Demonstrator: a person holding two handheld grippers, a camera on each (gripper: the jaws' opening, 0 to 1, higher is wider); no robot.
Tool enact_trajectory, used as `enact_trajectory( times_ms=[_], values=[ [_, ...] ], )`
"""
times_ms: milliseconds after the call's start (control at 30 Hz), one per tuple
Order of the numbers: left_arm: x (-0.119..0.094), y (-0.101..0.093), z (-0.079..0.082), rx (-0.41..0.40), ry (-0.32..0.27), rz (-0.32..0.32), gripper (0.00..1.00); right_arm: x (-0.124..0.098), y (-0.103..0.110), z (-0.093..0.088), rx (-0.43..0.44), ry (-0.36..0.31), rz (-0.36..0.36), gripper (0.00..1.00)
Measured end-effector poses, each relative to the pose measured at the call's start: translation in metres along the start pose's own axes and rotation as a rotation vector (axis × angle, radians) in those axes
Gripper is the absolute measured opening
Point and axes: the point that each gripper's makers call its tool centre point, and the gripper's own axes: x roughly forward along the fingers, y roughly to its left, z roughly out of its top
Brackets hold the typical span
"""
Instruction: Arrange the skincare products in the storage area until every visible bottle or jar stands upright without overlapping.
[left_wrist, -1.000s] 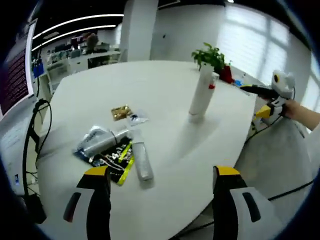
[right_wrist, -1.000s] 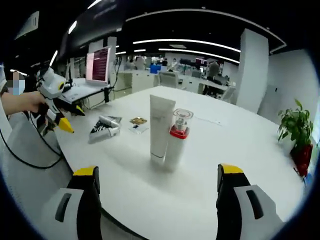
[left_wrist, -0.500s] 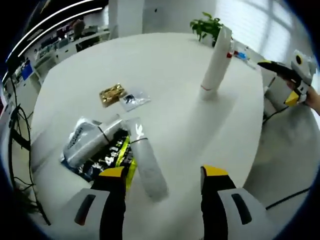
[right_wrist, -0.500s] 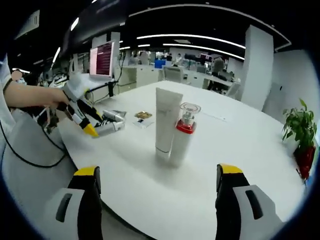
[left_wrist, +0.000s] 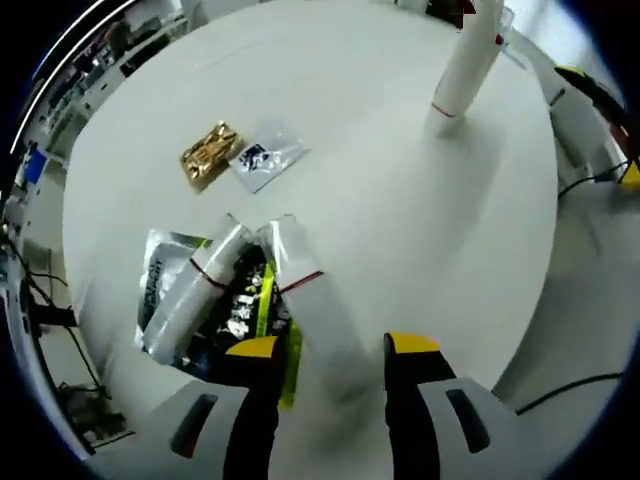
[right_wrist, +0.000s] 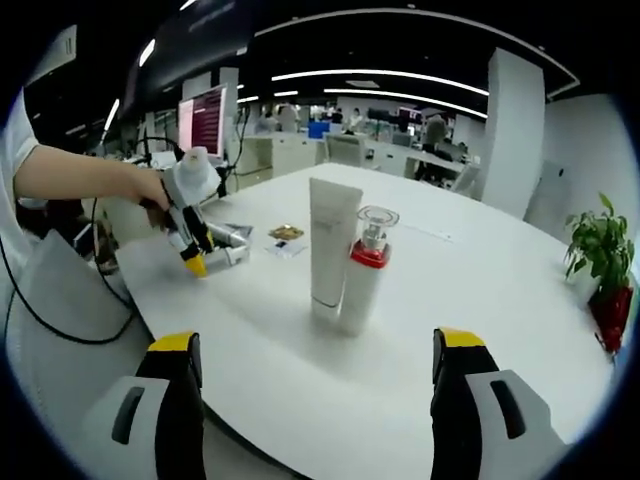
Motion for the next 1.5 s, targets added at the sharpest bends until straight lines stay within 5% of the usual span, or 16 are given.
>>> enact_trajectory(
  times_ms=[467,667,900,1100,1267,1500],
  values=[
    [0.01,0.01,-0.004,0.02,0.054,0.003,0.25,0.0,-0.004,-0.002,0.002,0.012,-0.02,0.94],
    [0.01,0.009,-0.003,-0.007,0.007,-0.035,0.24,0.002,0.001,-0.005,-0.021,0.035,-0.007,0.94],
    [0.001,0.002,-0.006,-0.137,-0.071,-0.13,0.24,0.003,0.006,-0.005,-0.052,0.048,0.007,0.94],
    [-0.018,-0.009,0.002,-0.24,-0.198,-0.248,0.24,0.003,0.009,-0.001,-0.051,0.03,0.017,0.94],
    [-0.051,-0.033,0.018,-0.344,-0.377,-0.439,0.23,0.002,0.021,0.011,-0.028,-0.024,0.081,0.93],
    [-0.104,-0.067,0.036,-0.341,-0.593,-0.659,0.23,0.008,0.046,0.038,0.099,-0.147,0.204,0.86]
  ],
)
